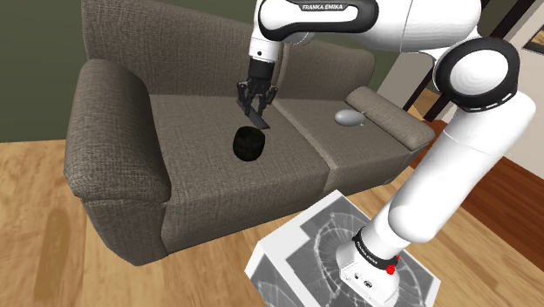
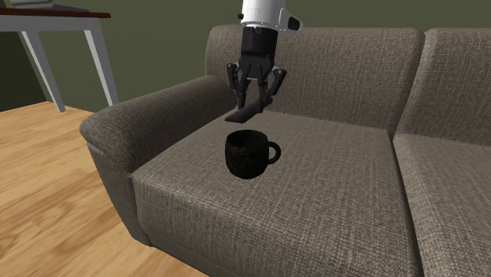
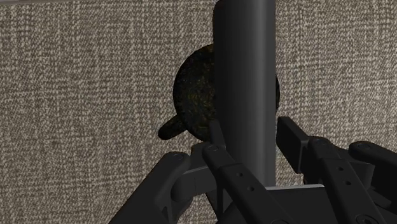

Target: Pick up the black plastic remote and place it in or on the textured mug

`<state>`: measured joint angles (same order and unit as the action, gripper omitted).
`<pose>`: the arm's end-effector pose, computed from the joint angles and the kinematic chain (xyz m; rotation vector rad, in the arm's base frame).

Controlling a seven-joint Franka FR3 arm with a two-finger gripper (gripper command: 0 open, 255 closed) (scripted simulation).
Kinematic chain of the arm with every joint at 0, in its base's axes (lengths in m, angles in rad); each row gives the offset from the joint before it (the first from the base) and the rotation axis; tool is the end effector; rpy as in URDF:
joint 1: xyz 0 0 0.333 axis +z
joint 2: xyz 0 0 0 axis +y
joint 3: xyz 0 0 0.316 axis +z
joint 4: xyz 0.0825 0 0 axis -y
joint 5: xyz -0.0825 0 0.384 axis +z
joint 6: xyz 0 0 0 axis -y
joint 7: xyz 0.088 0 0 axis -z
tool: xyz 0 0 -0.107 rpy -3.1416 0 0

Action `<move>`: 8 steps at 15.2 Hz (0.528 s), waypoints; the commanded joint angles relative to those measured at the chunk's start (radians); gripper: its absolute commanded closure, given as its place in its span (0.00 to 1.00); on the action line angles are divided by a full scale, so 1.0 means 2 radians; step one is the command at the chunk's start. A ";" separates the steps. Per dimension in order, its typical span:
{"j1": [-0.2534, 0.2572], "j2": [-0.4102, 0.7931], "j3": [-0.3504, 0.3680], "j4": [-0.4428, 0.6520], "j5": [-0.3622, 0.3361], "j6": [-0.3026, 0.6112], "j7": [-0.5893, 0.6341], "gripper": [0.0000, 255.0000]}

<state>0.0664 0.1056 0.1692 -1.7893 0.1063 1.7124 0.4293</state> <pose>0.5553 0.1404 0.4748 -3.0508 0.3332 0.3246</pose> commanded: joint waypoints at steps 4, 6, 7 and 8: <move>-0.003 -0.041 -0.002 -0.076 0.007 0.035 -0.010 1.00; -0.003 -0.037 -0.002 -0.085 0.007 0.048 -0.011 1.00; -0.003 -0.036 -0.001 -0.090 0.007 0.054 -0.012 1.00; -0.003 -0.034 -0.001 -0.095 0.007 0.060 -0.012 1.00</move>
<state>0.0624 0.0396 0.1675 -1.9661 0.1191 1.8219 0.4082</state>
